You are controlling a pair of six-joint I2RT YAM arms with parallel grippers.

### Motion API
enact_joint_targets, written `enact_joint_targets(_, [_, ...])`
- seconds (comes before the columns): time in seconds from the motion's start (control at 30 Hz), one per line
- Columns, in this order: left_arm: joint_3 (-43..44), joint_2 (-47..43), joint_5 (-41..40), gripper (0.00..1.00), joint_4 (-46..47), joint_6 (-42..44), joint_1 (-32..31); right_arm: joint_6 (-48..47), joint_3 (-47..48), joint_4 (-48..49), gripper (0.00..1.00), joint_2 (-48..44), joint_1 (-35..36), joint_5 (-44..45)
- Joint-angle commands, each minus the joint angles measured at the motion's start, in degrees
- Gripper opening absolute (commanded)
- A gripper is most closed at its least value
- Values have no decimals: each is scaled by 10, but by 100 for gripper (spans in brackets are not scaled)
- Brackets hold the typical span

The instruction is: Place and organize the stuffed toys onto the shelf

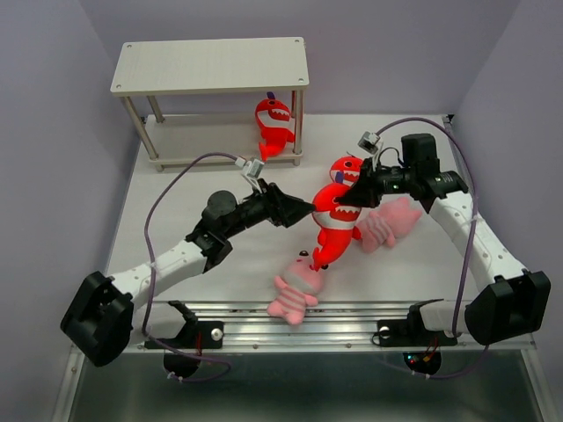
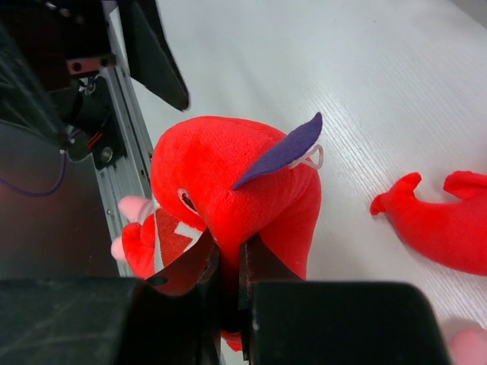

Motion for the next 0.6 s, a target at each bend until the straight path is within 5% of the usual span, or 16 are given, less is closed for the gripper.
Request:
enact_joint_targets(0.0, [4,-79,-56,82,-75,93,-6,66,13,18,1,-37,6,93])
enact_joint_targets(0.17, [18,-114,-126,82,-162,143,-57,178,32,47,1,-46,6,224])
enact_joint_targets(0.3, [28,-100,-218,82,-190,159,-123,236,42,58,1,-48,6,224])
enact_joint_targets(0.57, [67,-29,-272,82,-197,186,-177,255,52,58,1,-63,6,222])
